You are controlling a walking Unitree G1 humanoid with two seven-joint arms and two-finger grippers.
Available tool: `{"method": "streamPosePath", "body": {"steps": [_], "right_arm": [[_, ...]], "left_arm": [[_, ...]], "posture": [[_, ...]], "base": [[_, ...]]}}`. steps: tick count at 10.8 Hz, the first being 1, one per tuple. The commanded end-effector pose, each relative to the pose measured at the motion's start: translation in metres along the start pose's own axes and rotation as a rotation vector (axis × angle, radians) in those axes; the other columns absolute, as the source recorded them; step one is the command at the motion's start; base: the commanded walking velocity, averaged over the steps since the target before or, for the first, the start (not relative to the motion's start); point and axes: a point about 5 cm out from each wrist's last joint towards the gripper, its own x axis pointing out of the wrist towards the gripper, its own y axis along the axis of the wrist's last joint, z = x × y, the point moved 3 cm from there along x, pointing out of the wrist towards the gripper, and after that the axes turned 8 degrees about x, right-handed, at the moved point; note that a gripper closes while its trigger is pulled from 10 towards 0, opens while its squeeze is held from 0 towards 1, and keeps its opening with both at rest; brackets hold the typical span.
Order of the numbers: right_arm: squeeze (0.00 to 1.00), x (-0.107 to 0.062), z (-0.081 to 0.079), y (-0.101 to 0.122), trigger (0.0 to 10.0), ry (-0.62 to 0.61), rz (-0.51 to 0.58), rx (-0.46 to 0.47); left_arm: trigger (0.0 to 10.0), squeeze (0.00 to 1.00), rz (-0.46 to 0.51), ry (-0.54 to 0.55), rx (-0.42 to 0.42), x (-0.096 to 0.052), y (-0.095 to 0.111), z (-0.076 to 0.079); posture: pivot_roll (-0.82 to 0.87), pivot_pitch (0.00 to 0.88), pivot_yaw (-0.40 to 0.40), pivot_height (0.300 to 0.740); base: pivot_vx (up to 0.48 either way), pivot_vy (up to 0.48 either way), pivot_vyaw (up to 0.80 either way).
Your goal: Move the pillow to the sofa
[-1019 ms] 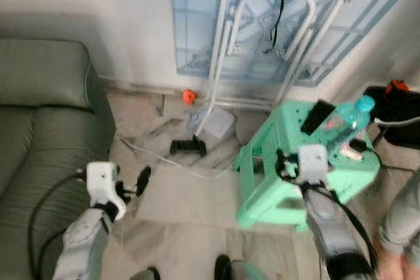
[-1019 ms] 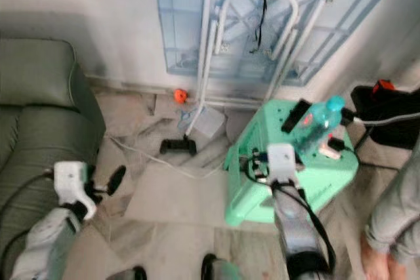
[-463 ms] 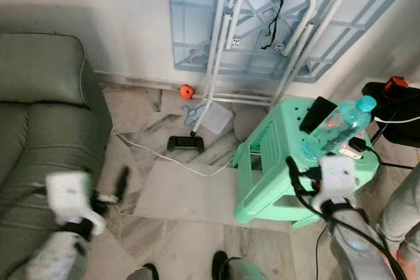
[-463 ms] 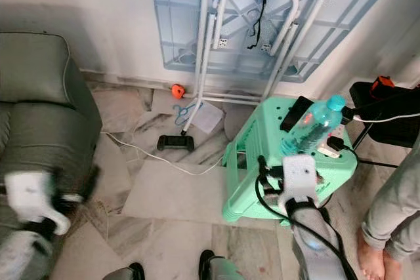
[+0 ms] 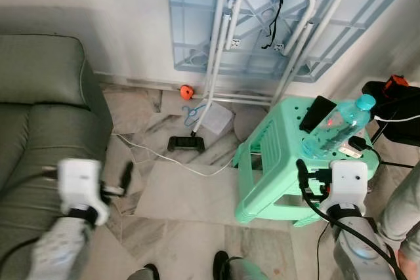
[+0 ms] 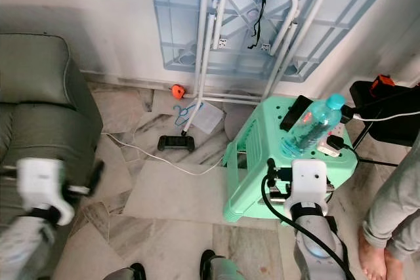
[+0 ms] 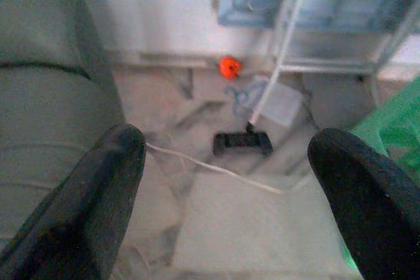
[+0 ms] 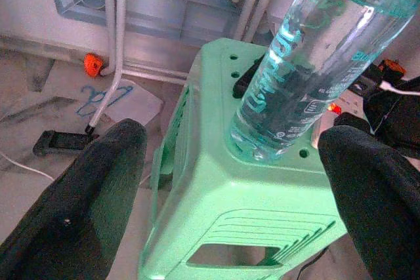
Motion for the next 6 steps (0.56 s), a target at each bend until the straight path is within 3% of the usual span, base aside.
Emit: {"method": "streamPosePath", "body": {"steps": [1,3,5,6], "right_arm": [[0.0,0.0,0.004,0.004,10.0,-0.016,0.006,-0.004],[0.0,-0.003,0.002,0.002,10.0,0.019,0.03,-0.031],[0.0,-0.01,0.007,-0.009,10.0,0.016,0.029,-0.087],[0.0,-0.011,0.01,0.001,10.0,-0.005,0.103,-0.152]], "left_arm": [[10.0,0.0,-0.021,-0.017,-0.019,0.005,-0.002,0.005],[10.0,0.0,0.027,-0.049,-0.058,0.013,0.001,0.006],[10.0,0.0,-0.003,0.099,-0.034,0.012,-0.017,-0.018],[10.0,0.0,0.043,0.171,-0.003,0.01,-0.013,-0.027]], "posture": [[-0.1,0.191,-0.068,0.74],[-0.11,0.191,-0.065,0.74],[-0.12,0.192,-0.065,0.74],[-0.12,0.192,-0.067,0.74]], "base": [[0.0,0.0,0.0],[0.0,0.0,0.0],[0.0,0.0,0.0],[0.0,0.0,0.0]]}}
